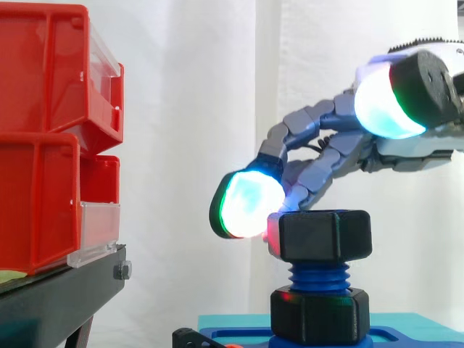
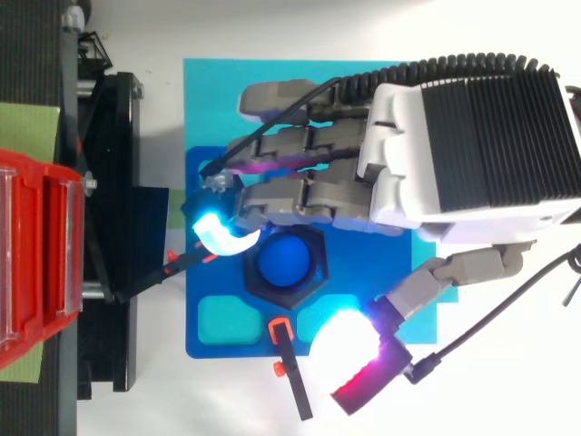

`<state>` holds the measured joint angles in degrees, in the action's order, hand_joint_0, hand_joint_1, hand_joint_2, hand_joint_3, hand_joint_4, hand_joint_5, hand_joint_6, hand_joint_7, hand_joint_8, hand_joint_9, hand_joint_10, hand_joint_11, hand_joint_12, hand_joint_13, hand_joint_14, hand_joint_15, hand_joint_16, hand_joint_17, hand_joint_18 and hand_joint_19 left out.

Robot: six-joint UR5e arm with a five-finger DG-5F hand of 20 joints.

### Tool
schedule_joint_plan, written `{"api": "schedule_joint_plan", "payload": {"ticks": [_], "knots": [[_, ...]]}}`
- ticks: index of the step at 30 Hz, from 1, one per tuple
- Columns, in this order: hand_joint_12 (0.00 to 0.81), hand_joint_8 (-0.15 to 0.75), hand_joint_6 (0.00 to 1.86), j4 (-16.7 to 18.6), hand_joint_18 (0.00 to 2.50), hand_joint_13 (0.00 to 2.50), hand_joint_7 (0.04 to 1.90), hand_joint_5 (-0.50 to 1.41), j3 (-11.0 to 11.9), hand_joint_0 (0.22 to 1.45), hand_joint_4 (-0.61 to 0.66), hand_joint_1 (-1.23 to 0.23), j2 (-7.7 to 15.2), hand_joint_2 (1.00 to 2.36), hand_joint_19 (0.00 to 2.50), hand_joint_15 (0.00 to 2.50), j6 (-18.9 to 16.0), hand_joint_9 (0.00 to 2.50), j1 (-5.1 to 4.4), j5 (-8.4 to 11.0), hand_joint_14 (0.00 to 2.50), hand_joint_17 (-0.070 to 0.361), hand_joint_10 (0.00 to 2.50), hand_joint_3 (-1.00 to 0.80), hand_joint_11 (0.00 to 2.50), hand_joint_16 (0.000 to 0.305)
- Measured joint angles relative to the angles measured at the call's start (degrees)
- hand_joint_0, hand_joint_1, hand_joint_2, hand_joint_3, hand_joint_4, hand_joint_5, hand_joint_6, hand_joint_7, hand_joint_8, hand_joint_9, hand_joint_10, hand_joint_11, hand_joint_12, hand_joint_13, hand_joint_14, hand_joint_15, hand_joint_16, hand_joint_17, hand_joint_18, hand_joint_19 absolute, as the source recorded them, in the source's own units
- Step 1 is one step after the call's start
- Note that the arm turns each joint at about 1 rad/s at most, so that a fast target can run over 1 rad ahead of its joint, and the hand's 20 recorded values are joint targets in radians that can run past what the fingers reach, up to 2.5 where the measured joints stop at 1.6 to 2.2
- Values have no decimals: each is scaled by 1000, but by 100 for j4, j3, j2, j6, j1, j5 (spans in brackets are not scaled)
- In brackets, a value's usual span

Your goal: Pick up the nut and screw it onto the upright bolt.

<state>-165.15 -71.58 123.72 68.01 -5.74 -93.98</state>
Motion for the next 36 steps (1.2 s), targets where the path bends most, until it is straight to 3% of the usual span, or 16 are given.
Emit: {"api": "schedule_joint_plan", "payload": {"ticks": [8, 16, 36], "knots": [[336, 283, 505, 103, 310, 567, 1220, -54, -115, 463, 240, -274, -1, 1000, 0, 0, -6, 788, 22, -2, 0, 95, 0, -500, 0, 42], [329, 308, 504, 215, 404, 652, 1436, -20, -119, 475, 205, -293, -1, 1000, 0, 0, 9, 903, 25, 2, 0, 89, 0, -500, 0, 40], [307, 311, 502, 205, 549, 765, 1535, 29, -119, 493, 174, -312, -3, 1000, 0, 0, 4, 1148, 116, -23, 0, 85, 0, -500, 0, 38]]}}
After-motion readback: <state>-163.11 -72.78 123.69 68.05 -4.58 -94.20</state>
